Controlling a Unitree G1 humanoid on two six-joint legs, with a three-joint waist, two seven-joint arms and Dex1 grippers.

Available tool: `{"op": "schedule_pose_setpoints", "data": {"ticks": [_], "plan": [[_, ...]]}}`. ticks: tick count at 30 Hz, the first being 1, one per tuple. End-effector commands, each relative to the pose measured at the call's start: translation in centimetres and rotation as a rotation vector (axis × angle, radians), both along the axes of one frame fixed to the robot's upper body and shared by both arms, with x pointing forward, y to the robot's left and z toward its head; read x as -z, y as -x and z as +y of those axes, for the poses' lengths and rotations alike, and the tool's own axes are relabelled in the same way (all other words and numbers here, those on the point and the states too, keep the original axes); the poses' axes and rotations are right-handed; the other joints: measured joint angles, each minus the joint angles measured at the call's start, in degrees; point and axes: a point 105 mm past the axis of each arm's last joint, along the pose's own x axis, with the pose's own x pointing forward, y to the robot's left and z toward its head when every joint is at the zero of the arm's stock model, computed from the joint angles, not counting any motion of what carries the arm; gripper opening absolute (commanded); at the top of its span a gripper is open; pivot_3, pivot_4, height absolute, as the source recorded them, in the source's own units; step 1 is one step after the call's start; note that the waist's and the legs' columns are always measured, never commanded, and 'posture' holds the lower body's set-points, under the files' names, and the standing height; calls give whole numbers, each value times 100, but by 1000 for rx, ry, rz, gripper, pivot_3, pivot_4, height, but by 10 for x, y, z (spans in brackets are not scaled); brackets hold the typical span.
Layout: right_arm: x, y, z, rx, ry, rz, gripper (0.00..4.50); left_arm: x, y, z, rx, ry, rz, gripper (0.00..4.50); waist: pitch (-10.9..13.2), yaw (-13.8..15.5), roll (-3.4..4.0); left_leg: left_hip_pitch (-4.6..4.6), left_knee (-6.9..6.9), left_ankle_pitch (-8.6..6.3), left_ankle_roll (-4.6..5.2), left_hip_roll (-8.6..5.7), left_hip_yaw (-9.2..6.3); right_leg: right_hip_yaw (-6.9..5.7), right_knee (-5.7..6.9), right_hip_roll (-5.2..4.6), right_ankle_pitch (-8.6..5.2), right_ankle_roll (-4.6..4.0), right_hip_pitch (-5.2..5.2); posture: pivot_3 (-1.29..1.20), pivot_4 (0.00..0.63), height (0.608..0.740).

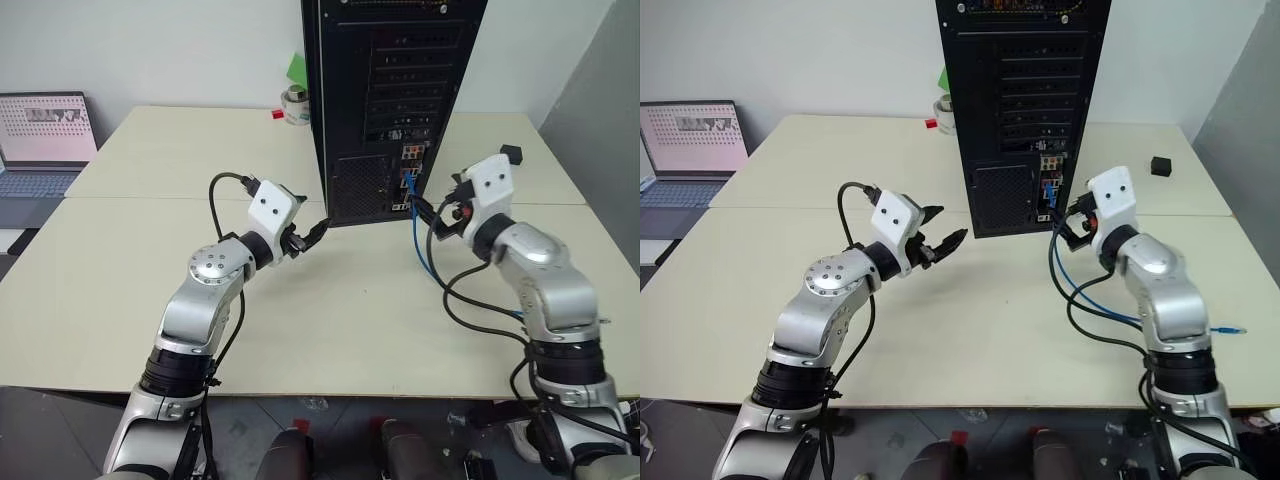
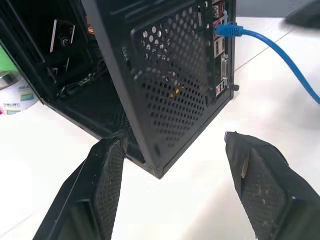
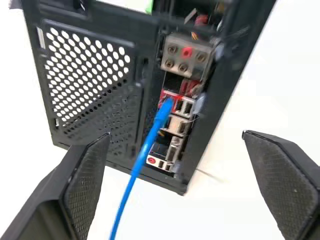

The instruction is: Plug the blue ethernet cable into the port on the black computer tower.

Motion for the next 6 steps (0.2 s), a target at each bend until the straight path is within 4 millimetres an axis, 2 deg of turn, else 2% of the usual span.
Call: {"op": "schedule_pose_setpoints", "data": {"ticks": [1, 6], "plan": [[-18, 27, -15, -139, 42, -48, 4478, -11, 4, 4, 34, -20, -43, 3275, 1, 18, -2, -1, 0, 0, 0, -1, -1, -1, -1, 0, 0, 0, 2, 0, 150, 740], [-15, 46, -21, -268, 36, -5, 4478, -12, 7, 9, 59, -14, -31, 3275, 3, 17, -4, 2, 0, 0, 1, 2, 3, 1, -3, 1, 0, 1, 5, 0, 150, 740]]}}
